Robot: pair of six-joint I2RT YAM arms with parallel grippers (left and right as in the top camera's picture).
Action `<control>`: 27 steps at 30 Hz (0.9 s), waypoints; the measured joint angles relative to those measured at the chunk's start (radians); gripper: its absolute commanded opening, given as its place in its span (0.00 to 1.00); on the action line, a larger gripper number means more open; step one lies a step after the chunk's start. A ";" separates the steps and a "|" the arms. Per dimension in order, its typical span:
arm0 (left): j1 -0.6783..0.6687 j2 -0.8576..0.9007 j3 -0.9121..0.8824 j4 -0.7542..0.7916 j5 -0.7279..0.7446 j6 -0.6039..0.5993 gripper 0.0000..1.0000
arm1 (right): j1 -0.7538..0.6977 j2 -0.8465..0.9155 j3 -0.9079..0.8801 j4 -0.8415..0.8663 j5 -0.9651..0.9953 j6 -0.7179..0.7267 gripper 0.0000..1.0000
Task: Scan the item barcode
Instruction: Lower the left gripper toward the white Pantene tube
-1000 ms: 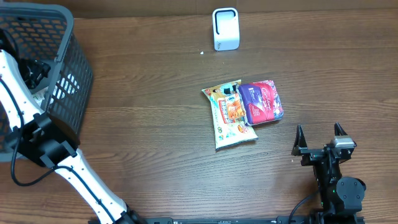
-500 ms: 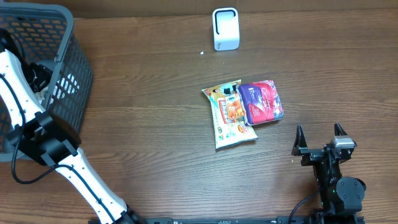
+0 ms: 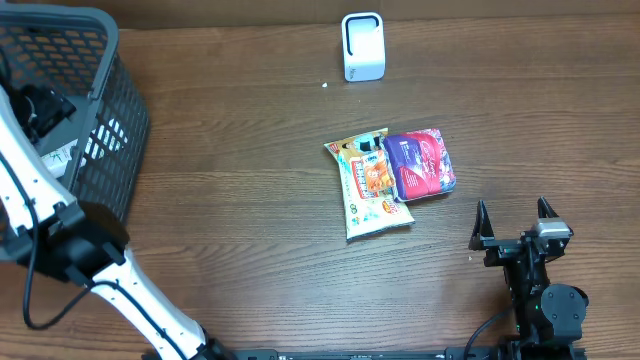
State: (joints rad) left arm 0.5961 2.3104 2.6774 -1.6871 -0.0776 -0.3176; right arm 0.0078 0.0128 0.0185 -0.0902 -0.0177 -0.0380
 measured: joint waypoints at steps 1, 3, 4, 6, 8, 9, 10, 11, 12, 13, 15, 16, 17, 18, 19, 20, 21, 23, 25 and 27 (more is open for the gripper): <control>0.000 -0.021 0.000 0.000 0.002 0.008 0.94 | 0.000 0.000 0.000 0.000 0.000 0.000 1.00; 0.000 -0.064 -0.005 0.000 0.003 0.019 0.98 | 0.000 0.000 0.000 0.000 0.000 0.000 1.00; 0.000 -0.099 -0.021 -0.002 -0.004 0.027 1.00 | 0.000 0.000 0.000 0.000 0.000 0.000 1.00; 0.001 -0.137 -0.082 0.008 -0.016 0.034 1.00 | 0.000 0.000 0.000 0.000 0.000 0.000 1.00; 0.005 -0.168 -0.183 -0.002 -0.024 0.034 1.00 | 0.000 0.000 0.000 0.000 0.000 0.000 1.00; 0.008 -0.172 -0.227 -0.002 -0.029 0.034 1.00 | 0.000 0.000 0.000 0.000 0.000 0.000 1.00; 0.014 -0.172 -0.270 0.000 -0.032 0.032 1.00 | 0.000 0.000 0.000 0.000 0.000 0.000 1.00; 0.024 -0.171 -0.316 0.011 -0.039 0.033 1.00 | 0.000 0.000 0.000 0.000 0.000 0.000 1.00; 0.032 -0.167 -0.346 0.007 -0.044 0.034 1.00 | 0.000 0.000 0.000 0.001 0.000 0.000 1.00; 0.044 -0.165 -0.381 0.005 -0.049 0.033 1.00 | 0.000 0.000 0.000 0.000 0.000 0.000 1.00; 0.066 -0.165 -0.438 0.012 -0.062 0.029 1.00 | 0.000 0.000 0.000 0.000 0.000 0.000 1.00; 0.078 -0.165 -0.460 0.024 -0.068 0.028 1.00 | 0.000 0.000 0.000 0.000 0.000 0.000 1.00; 0.092 -0.165 -0.475 0.041 -0.073 0.025 1.00 | 0.000 0.000 0.000 0.000 0.000 0.000 1.00; 0.101 -0.165 -0.482 0.057 -0.076 0.024 1.00 | 0.000 0.000 0.000 0.000 0.000 0.000 1.00; 0.111 -0.165 -0.485 0.077 -0.077 0.022 1.00 | 0.000 0.000 0.000 0.000 0.000 0.000 1.00; 0.121 -0.165 -0.486 0.104 -0.076 0.021 1.00 | 0.000 0.000 0.000 0.000 0.000 0.000 1.00; 0.129 -0.165 -0.486 0.123 -0.074 0.020 1.00 | 0.000 0.000 0.000 0.000 0.000 0.000 1.00; 0.142 -0.165 -0.486 0.164 -0.060 0.018 1.00 | 0.000 0.000 0.000 0.001 0.000 0.000 1.00; 0.145 -0.165 -0.486 0.204 -0.032 0.018 1.00 | 0.000 0.000 0.000 0.000 0.000 0.000 1.00; 0.140 -0.165 -0.486 0.241 -0.002 0.018 0.98 | 0.000 0.000 0.000 0.000 0.000 0.000 1.00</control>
State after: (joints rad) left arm 0.7357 2.1456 2.1910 -1.4464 -0.0795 -0.2996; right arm 0.0078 0.0128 0.0185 -0.0898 -0.0177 -0.0383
